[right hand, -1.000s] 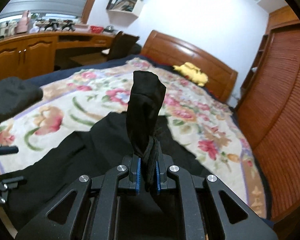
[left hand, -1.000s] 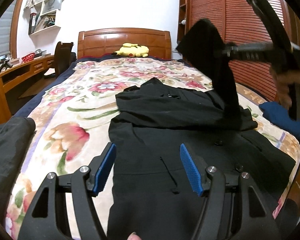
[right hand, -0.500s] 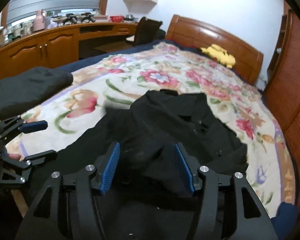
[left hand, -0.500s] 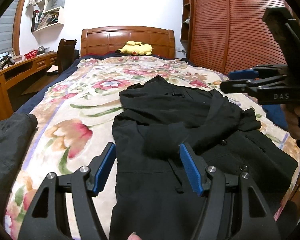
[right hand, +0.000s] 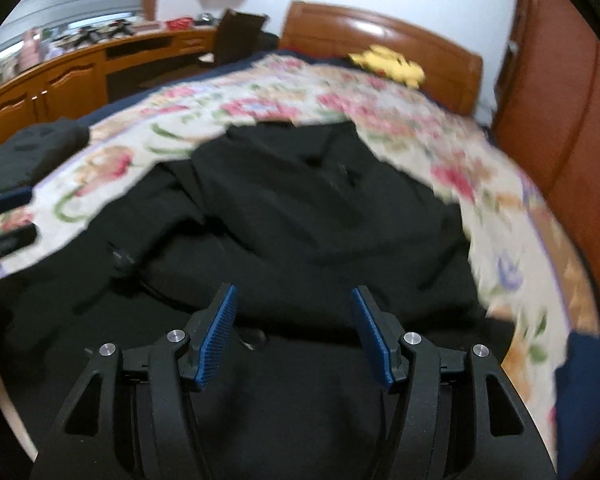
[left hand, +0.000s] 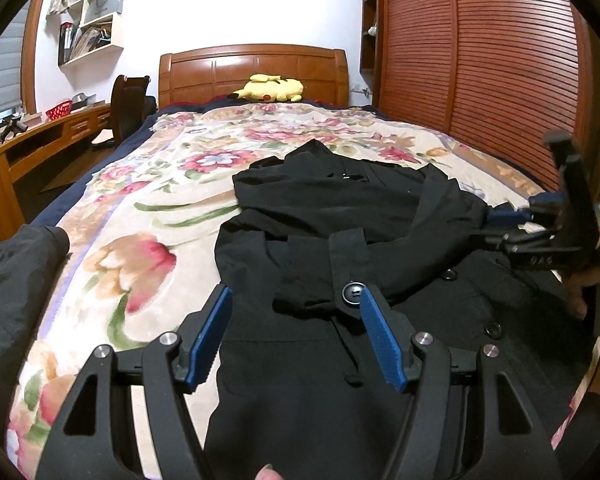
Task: Fold large clothes
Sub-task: 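Carry the sleeve with the right tool across the coat body and open, then move the left tool to the coat's side edge and close on it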
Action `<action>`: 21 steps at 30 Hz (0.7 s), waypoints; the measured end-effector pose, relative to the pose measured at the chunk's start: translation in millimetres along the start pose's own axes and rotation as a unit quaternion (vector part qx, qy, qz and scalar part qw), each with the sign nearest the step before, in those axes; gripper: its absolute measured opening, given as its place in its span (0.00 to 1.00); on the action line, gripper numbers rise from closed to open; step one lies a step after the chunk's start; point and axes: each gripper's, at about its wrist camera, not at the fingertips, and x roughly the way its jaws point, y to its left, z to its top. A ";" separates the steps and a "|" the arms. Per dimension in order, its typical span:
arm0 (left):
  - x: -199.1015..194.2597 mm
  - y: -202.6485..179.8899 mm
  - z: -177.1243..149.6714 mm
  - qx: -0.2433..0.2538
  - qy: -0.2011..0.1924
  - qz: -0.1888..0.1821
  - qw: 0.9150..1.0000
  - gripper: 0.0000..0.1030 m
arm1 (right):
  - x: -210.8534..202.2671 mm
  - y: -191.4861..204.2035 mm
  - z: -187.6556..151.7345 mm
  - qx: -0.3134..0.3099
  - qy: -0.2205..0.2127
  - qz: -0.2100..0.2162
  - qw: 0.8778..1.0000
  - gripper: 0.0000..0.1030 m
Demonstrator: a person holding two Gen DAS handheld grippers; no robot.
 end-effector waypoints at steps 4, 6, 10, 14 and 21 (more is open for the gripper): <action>2.6 -3.6 -1.4 0.003 0.001 0.002 1.000 0.64 | 20.0 -18.0 -18.7 0.030 0.021 -0.001 0.999 0.59; 6.0 -5.2 -3.0 0.004 0.006 0.005 1.000 0.64 | 28.1 -25.2 -26.0 0.047 0.027 0.001 0.999 0.59; 12.3 -8.0 -7.0 0.010 0.019 0.012 1.000 0.64 | 43.3 -32.8 -35.3 0.068 0.039 0.008 0.997 0.59; 14.0 -11.4 -8.7 0.020 0.025 0.016 0.999 0.64 | 52.3 -37.5 -41.6 0.082 0.046 0.023 0.995 0.59; 17.0 -11.3 4.3 0.014 0.040 0.010 0.999 0.64 | 54.1 -39.7 -44.7 0.091 0.042 0.029 0.994 0.60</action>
